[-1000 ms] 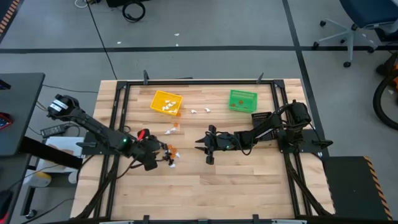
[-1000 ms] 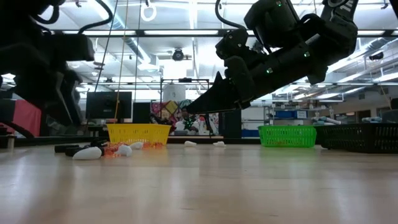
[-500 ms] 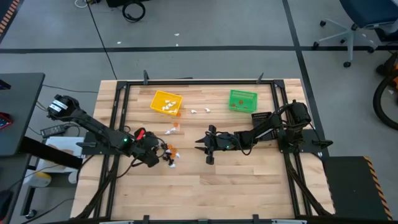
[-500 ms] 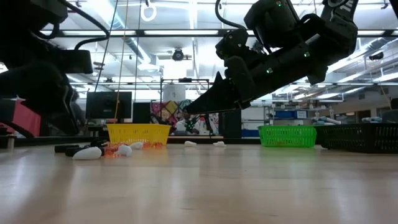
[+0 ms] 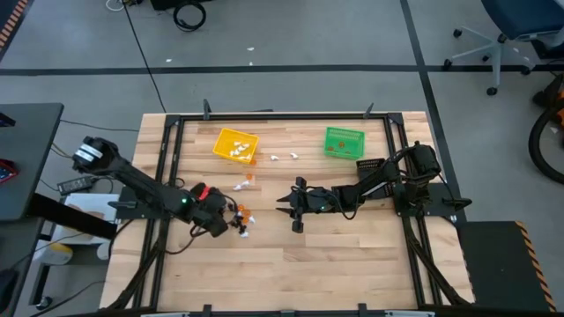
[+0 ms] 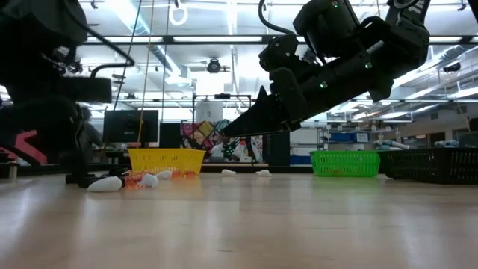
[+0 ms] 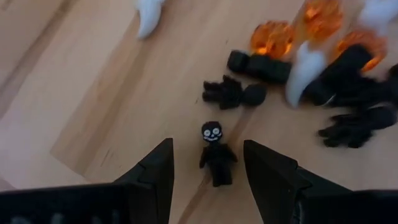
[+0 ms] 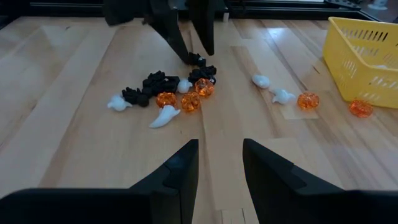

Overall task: Sort Halloween decoration
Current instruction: Put the black skeleton toy into the black bin

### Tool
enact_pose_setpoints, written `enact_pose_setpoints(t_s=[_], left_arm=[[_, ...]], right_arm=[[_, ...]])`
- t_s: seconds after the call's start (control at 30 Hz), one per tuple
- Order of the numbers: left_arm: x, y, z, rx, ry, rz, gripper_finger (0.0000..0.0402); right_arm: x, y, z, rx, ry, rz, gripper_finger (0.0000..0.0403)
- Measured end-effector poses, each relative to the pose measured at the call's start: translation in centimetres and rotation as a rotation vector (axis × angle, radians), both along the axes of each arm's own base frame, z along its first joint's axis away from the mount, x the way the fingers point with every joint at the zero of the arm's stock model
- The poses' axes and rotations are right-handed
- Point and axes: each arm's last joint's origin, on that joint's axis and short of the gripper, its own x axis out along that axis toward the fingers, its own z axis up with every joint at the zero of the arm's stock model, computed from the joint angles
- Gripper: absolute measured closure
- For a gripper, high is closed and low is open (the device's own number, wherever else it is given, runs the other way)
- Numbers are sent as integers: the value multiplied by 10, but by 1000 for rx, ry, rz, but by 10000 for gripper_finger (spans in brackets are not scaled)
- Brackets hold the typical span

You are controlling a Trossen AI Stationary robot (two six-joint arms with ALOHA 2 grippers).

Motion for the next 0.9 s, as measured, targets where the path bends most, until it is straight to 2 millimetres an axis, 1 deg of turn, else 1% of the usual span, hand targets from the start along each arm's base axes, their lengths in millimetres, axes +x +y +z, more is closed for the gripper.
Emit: enact_pose_setpoints(t_s=[0.13,0.23,0.33,0.5,0.6,0.67,0.9], left_arm=[[3,0,-7,8,29,27,236],[3,0,-9,-1,46,27,253],[3,0,-10,-3,50,21,284],[3,0,-10,10,61,4,352],[2,0,-8,11,59,-11,385],[3,0,-6,9,61,-31,393],[8,-3,6,-3,51,-103,391]], right_arm=[[0,0,0,0,0,0,273],[0,0,0,0,0,0,273],[0,0,0,0,0,0,273],[0,0,0,0,0,0,273],[0,0,0,-1,0,0,273],[0,0,0,-8,1,3,273],[0,0,0,-18,5,6,273]])
